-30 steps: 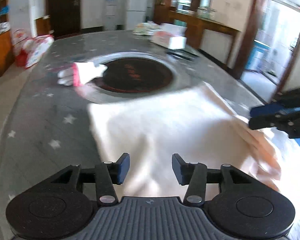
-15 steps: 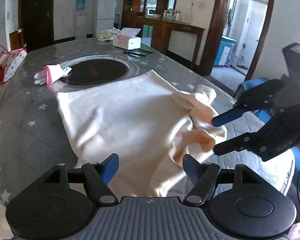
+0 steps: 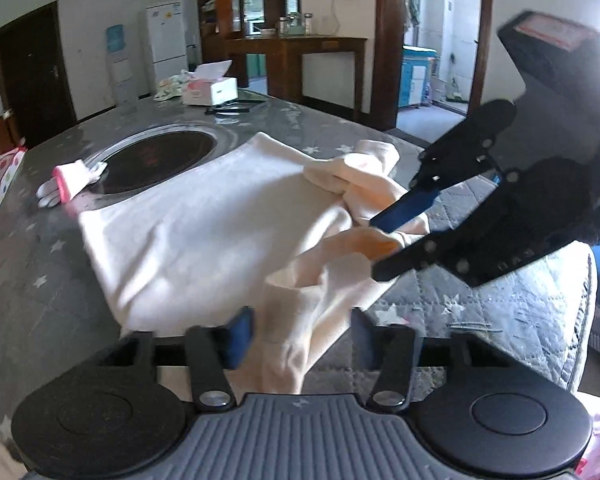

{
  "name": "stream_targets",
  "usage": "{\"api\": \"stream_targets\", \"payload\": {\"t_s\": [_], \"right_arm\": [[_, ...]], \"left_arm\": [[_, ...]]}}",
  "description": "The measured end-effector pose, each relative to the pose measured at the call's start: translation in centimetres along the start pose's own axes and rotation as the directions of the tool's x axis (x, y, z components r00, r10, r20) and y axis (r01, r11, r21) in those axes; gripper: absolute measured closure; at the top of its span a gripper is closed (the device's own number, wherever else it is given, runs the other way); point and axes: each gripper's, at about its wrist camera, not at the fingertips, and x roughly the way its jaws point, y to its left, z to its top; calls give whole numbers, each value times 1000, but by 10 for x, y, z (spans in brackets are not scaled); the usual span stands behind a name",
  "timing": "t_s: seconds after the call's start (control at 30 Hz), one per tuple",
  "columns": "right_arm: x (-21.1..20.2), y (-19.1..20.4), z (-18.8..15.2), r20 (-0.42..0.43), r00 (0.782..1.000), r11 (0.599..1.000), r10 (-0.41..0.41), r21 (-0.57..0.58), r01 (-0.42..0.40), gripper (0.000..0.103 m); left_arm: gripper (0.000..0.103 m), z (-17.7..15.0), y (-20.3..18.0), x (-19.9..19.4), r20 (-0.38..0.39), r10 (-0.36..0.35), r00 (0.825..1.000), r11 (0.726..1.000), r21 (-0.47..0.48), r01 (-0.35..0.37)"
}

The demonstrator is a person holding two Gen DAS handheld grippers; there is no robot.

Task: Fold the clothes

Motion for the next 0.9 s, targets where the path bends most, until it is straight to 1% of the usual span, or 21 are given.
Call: {"api": "stream_targets", "payload": {"t_s": [0.03,0.07,0.13,0.2,0.3,0.4,0.47,0.5,0.53,0.57,0.63,0.67,0.7,0.73,0.77,0.8,0.83,0.87,0.9], "right_arm": [[0,0,0,-2,1000,1000,5,1,-5,89],[-2,1,0,1,1000,1000,8,-1,-8,93],[-6,2,-1,7,1000,1000,13,-5,-13,96],[-15,6,-4,9,1000,999,30,-16,-30,97],[-30,15,-10,3,998,998,57,-41,-56,97],[-43,25,-18,-17,996,994,91,-63,-92,98],[-46,31,-25,-47,990,989,132,-60,-135,97],[-46,34,-29,-65,986,986,152,-59,-156,97],[-46,36,-33,-76,984,984,163,-55,-168,93],[-46,38,-36,-81,983,984,167,-45,-171,90],[-48,37,-39,-78,985,987,155,-27,-157,88],[-50,33,-40,-63,988,990,143,-5,-143,87],[-53,30,-41,-48,990,991,136,16,-135,85],[-58,24,-40,-24,992,991,126,48,-125,78],[-63,17,-40,3,993,990,116,84,-115,67],[-66,11,-39,22,995,989,95,111,-97,62],[-69,5,-38,39,997,988,71,137,-76,60],[-71,-1,-38,55,997,985,48,163,-56,60],[-71,-7,-38,61,998,981,25,191,-36,60]], "left_arm": [[76,0,-2,1,-1,-1,1000,1000,8,1],[85,-1,-2,1,-1,-4,1000,1000,14,4],[89,-1,-3,-4,8,-18,1000,1000,20,18],[91,0,-5,-12,23,-38,999,999,24,38],[92,-3,-12,-25,31,-62,998,996,62,60],[92,-12,-21,-33,8,-95,995,990,101,93],[92,-19,-26,-30,-31,-107,994,987,117,110],[91,-22,-28,-29,-51,-112,992,985,125,118],[87,-26,-31,-27,-71,-118,991,983,133,126],[86,-29,-33,-26,-86,-123,989,981,139,134],[84,-26,-30,-31,-78,-132,988,981,135,142],[81,-25,-29,-34,-73,-137,988,980,133,146],[77,-24,-28,-37,-68,-141,988,980,131,149],[66,-20,-26,-41,-55,-141,989,981,126,147],[59,-15,-25,-44,-41,-125,991,984,122,130],[56,-10,-24,-43,-37,-100,994,988,113,104],[51,-6,-23,-42,-32,-75,997,992,103,78],[47,-1,-22,-40,-28,-49,998,994,94,52],[44,4,-21,-39,-24,-24,999,996,84,26]]}}
